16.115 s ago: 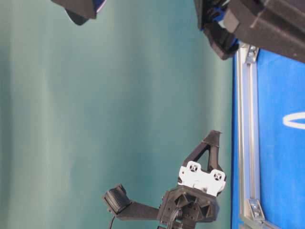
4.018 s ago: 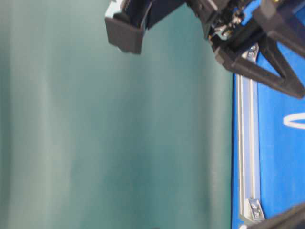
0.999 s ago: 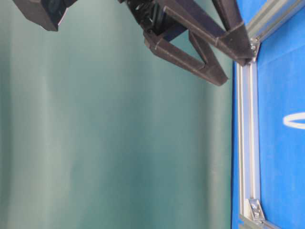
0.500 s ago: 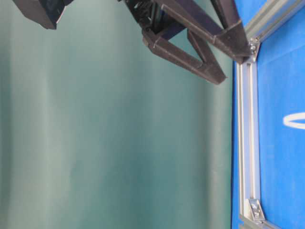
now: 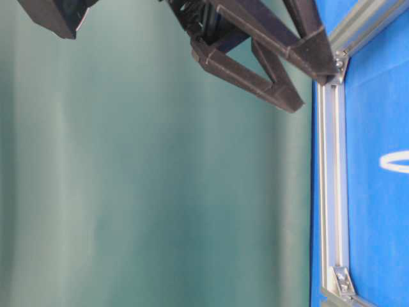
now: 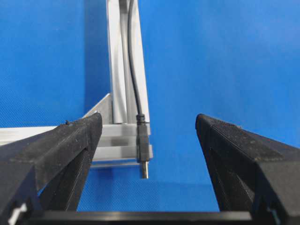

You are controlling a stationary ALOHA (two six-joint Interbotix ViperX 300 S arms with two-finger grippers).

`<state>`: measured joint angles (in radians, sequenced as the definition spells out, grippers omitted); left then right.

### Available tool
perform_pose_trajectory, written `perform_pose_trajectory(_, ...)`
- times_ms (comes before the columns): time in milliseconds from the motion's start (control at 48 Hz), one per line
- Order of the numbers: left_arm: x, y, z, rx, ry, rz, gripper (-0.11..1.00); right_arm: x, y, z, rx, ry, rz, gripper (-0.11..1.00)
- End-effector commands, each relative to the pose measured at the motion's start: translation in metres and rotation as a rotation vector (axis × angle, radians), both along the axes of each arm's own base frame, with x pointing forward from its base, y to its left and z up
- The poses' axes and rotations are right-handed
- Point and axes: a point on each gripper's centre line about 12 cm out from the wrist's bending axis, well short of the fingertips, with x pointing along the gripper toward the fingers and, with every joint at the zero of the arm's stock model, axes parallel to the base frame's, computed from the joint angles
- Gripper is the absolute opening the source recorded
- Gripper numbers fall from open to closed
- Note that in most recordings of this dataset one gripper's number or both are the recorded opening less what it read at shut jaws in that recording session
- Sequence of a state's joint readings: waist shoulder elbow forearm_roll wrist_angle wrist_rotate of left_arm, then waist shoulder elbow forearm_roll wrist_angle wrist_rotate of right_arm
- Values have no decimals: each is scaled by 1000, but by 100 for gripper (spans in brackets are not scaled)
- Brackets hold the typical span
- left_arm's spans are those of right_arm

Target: Insert the wire through the string loop located in the center.

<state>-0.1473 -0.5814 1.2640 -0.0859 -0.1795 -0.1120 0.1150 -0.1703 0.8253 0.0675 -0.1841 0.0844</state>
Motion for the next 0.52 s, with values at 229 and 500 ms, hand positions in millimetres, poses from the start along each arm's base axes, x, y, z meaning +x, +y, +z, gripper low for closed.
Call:
perform_pose_trajectory(229, 3, 0, 5, 0, -20, 0, 77, 0, -1, 10, 3, -29, -2, 89)
perform_pose_trajectory(500, 3, 0, 4, 0, -19, 2, 77, 0, -1, 10, 3, -23, -1, 89)
